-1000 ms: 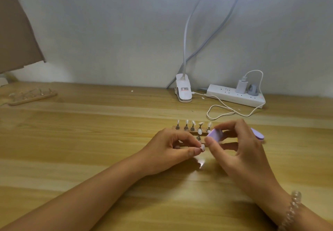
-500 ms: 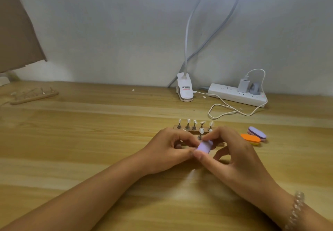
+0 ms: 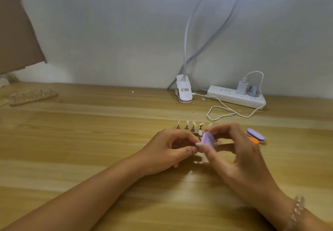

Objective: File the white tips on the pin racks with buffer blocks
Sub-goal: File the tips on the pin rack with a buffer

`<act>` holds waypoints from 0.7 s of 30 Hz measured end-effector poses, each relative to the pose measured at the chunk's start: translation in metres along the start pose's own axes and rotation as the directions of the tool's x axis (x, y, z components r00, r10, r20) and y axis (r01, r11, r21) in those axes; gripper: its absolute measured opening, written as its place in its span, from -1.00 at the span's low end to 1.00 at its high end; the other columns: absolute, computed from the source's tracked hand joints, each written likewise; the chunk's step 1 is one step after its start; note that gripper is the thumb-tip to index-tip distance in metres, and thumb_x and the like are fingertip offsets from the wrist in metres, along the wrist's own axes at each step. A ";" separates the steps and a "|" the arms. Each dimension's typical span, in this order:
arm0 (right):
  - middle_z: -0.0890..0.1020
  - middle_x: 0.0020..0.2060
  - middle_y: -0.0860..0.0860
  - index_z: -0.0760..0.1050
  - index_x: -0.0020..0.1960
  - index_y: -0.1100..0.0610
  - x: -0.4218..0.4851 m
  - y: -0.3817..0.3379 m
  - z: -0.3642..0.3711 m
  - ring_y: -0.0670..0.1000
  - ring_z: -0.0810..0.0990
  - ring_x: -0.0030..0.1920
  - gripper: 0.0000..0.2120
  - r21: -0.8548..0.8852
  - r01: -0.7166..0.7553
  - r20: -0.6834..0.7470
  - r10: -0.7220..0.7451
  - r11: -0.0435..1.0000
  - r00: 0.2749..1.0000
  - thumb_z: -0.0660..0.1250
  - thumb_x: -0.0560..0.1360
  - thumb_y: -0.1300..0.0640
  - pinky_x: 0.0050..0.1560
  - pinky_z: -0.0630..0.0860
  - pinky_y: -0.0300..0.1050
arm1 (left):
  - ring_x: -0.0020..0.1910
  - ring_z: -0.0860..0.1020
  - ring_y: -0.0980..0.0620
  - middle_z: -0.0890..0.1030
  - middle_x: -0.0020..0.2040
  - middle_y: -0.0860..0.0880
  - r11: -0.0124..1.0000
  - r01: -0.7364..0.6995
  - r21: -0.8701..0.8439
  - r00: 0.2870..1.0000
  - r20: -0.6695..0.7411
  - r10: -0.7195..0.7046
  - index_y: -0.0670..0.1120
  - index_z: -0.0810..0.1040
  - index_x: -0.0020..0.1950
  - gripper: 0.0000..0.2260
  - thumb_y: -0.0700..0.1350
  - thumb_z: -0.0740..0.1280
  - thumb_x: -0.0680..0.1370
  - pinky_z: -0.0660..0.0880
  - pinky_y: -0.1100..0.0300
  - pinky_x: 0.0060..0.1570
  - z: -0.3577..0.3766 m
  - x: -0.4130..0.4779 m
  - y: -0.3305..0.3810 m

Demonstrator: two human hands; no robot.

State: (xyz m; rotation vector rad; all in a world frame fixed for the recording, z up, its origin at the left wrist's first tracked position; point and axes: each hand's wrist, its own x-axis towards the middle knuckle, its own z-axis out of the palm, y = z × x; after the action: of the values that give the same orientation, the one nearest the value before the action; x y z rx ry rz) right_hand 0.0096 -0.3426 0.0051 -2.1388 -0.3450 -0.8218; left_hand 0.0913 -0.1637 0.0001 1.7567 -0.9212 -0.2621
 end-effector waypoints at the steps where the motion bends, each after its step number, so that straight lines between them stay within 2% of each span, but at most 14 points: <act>1: 0.60 -0.04 -0.10 0.52 0.05 0.10 -0.001 -0.001 0.003 -0.08 0.62 -0.01 -0.77 -0.019 0.050 0.052 -0.049 0.999 0.997 0.49 0.46 0.08 -0.13 0.62 -0.20 | -0.38 0.52 0.25 0.66 -0.18 0.15 1.000 -0.005 0.010 1.000 -0.003 0.005 -0.10 0.62 0.02 -0.88 -0.29 0.34 0.59 0.41 0.30 -0.48 0.000 0.000 -0.001; 3: 0.60 -0.05 -0.09 0.53 0.04 0.11 -0.001 -0.001 0.002 -0.06 0.62 -0.02 -0.74 -0.050 0.056 0.077 -0.052 0.997 0.996 0.45 0.47 -0.03 -0.12 0.62 -0.11 | -0.41 0.48 0.23 0.64 -0.20 0.13 1.000 -0.007 0.025 1.000 -0.008 0.007 -0.08 0.63 0.02 -0.88 -0.27 0.34 0.60 0.39 0.32 -0.49 0.000 0.001 -0.001; 5: 0.59 -0.07 -0.08 0.53 0.03 0.10 0.001 0.000 -0.002 -0.05 0.61 -0.04 -0.71 -0.075 0.014 0.034 -0.012 0.997 0.999 0.42 0.42 -0.06 -0.12 0.63 -0.04 | -0.38 0.50 0.28 0.64 -0.21 0.11 0.999 -0.012 0.038 1.000 -0.008 0.012 -0.14 0.64 0.04 -0.91 -0.25 0.35 0.59 0.39 0.40 -0.45 0.001 0.001 0.000; 7: 0.58 -0.09 -0.07 0.52 0.02 0.10 0.001 -0.001 -0.001 -0.05 0.60 -0.06 -0.72 -0.110 0.074 0.051 -0.069 0.991 0.996 0.45 0.44 -0.05 -0.13 0.62 -0.07 | -0.24 0.57 0.30 0.65 -0.15 0.09 0.998 -0.020 0.061 1.000 0.003 0.020 -0.18 0.65 0.06 -0.88 -0.29 0.35 0.59 0.45 0.42 -0.30 0.001 0.001 0.001; 9: 0.57 -0.09 -0.07 0.52 0.02 0.11 -0.002 -0.004 0.004 -0.07 0.60 -0.06 -0.71 -0.129 0.154 0.102 -0.142 0.980 0.985 0.47 0.46 -0.05 -0.11 0.60 -0.15 | -0.07 0.63 0.14 0.66 -0.08 0.08 0.995 -0.034 0.093 0.999 0.008 0.034 -0.14 0.67 0.08 -0.83 -0.32 0.34 0.58 0.55 0.18 -0.09 0.001 0.001 0.001; 10: 0.57 -0.09 -0.08 0.52 0.02 0.12 -0.002 -0.003 0.005 -0.07 0.59 -0.05 -0.71 -0.127 0.153 0.112 -0.139 0.980 0.984 0.47 0.45 -0.05 -0.09 0.59 -0.17 | -0.05 0.63 0.08 0.66 -0.09 0.09 0.993 -0.033 0.112 0.999 0.006 0.033 -0.11 0.68 0.08 -0.82 -0.30 0.35 0.58 0.55 0.07 -0.04 0.001 0.001 0.002; 14: 0.57 -0.07 -0.06 0.51 0.03 0.13 0.002 0.000 -0.001 -0.09 0.59 -0.04 -0.70 -0.118 0.041 0.059 -0.034 0.992 0.998 0.50 0.40 0.04 -0.05 0.58 -0.17 | -0.26 0.44 0.08 0.66 -0.15 0.01 0.975 -0.036 0.221 0.999 0.024 0.031 -0.07 0.69 0.05 -0.85 -0.08 0.35 0.59 0.35 0.09 -0.25 0.001 0.001 0.001; 17: 0.58 -0.07 -0.05 0.52 0.04 0.13 0.000 -0.003 0.004 -0.09 0.59 -0.04 -0.69 -0.149 0.146 0.121 -0.129 0.978 0.984 0.42 0.42 -0.05 -0.04 0.56 -0.23 | -0.26 0.49 -0.01 0.65 -0.15 0.09 0.973 -0.053 0.225 0.998 0.047 0.044 0.06 0.66 0.01 -0.84 -0.17 0.33 0.61 0.39 0.04 -0.25 0.001 0.001 0.002; 19: 0.58 -0.07 -0.07 0.52 0.02 0.12 0.001 -0.002 0.002 -0.10 0.59 -0.03 -0.69 -0.100 0.089 0.110 -0.077 0.991 0.991 0.43 0.41 -0.05 -0.03 0.58 -0.20 | -0.26 0.48 0.00 0.65 -0.15 0.07 0.968 -0.051 0.247 0.998 0.047 0.040 0.05 0.67 0.02 -0.86 -0.15 0.32 0.60 0.40 -0.01 -0.25 0.002 0.001 0.001; 21: 0.58 -0.08 -0.08 0.51 0.01 0.11 0.002 0.001 -0.001 -0.08 0.59 -0.02 -0.72 -0.082 -0.005 0.058 0.010 0.997 0.998 0.48 0.39 0.01 -0.04 0.60 -0.12 | -0.31 0.40 0.07 0.62 -0.19 0.10 0.964 -0.045 0.261 0.999 0.033 0.038 0.01 0.68 0.02 -0.87 -0.08 0.33 0.59 0.35 0.03 -0.29 0.002 0.002 0.000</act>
State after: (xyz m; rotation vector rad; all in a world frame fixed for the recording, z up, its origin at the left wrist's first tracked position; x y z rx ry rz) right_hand 0.0109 -0.3441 0.0064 -2.2426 -0.3379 -0.7825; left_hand 0.0914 -0.1661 -0.0006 1.9770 -1.0500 -0.1419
